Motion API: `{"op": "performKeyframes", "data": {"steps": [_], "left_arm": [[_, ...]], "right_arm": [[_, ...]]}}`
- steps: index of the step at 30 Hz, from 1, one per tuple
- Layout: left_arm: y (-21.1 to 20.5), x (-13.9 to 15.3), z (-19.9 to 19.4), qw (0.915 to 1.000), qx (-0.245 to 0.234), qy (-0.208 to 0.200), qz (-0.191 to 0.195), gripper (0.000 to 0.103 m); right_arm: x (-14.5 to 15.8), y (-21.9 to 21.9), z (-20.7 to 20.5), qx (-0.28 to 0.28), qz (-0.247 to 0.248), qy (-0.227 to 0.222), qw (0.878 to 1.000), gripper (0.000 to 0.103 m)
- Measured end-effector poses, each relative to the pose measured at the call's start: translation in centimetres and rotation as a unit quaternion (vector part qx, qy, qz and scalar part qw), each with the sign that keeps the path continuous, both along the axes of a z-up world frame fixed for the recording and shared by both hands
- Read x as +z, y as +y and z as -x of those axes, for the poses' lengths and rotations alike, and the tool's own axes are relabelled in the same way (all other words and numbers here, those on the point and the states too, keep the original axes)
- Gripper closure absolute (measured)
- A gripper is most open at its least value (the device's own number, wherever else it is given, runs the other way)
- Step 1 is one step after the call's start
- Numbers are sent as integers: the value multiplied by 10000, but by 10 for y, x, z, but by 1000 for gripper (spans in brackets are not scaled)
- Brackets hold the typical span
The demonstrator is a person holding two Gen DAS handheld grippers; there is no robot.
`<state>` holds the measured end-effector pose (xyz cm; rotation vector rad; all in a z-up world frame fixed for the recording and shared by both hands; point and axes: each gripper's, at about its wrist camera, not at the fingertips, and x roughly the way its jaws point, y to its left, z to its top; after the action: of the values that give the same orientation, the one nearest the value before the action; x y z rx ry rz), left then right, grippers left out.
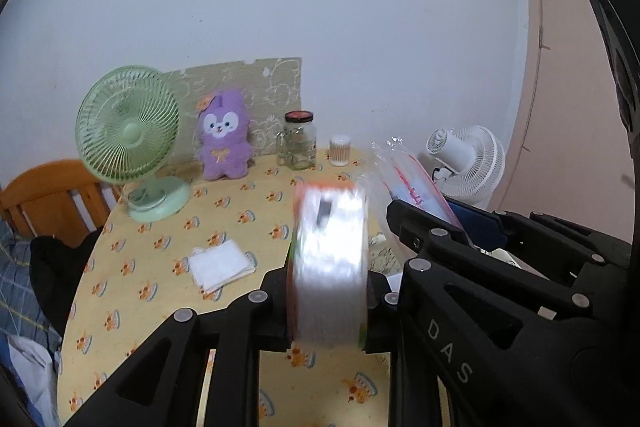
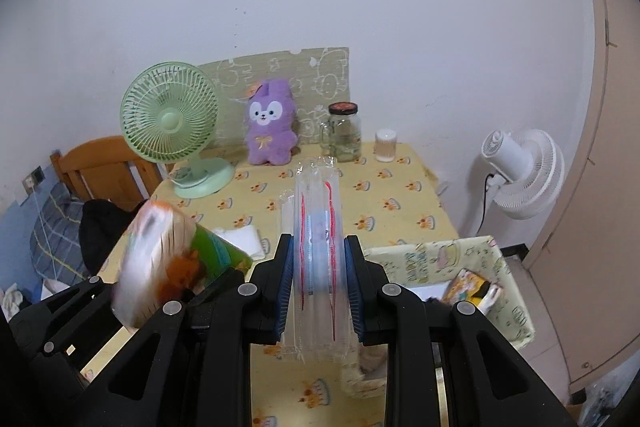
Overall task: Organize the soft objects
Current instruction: 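Carry the tissue pack and clear tube over the patterned box with both tools, then open both tools to drop the tissue pack and tube into the box, then move both tools back toward the green tissue pack on the table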
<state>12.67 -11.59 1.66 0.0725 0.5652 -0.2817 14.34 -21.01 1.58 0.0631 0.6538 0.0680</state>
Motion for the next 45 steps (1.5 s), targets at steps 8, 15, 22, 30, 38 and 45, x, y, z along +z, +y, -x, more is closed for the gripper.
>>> {"op": "performKeyframes", "data": {"steps": [8,15,22,30,38,45], "left_arm": [[-35,-13,-17,9997,-177,114,-106,79],[-63,-27,-30,9989,-393,204,-138,79],[-89,-46,-35,9971,-616,419,-128,79],[-102,-66,-41,9936,-755,829,-138,52],[-98,-62,-26,9961,-671,513,-241,27],[-82,-52,-11,9973,-591,342,-263,18]], "right_arm": [[-13,-36,-11,-254,-161,76,9995,75],[-32,-69,-19,-495,-282,171,9982,75],[-50,-95,-21,-759,-225,339,9963,75],[-73,-110,-23,-961,-282,709,9924,75],[-72,-107,-9,-1134,-56,446,9925,9],[-61,-96,4,-963,-171,250,9949,0]]}}
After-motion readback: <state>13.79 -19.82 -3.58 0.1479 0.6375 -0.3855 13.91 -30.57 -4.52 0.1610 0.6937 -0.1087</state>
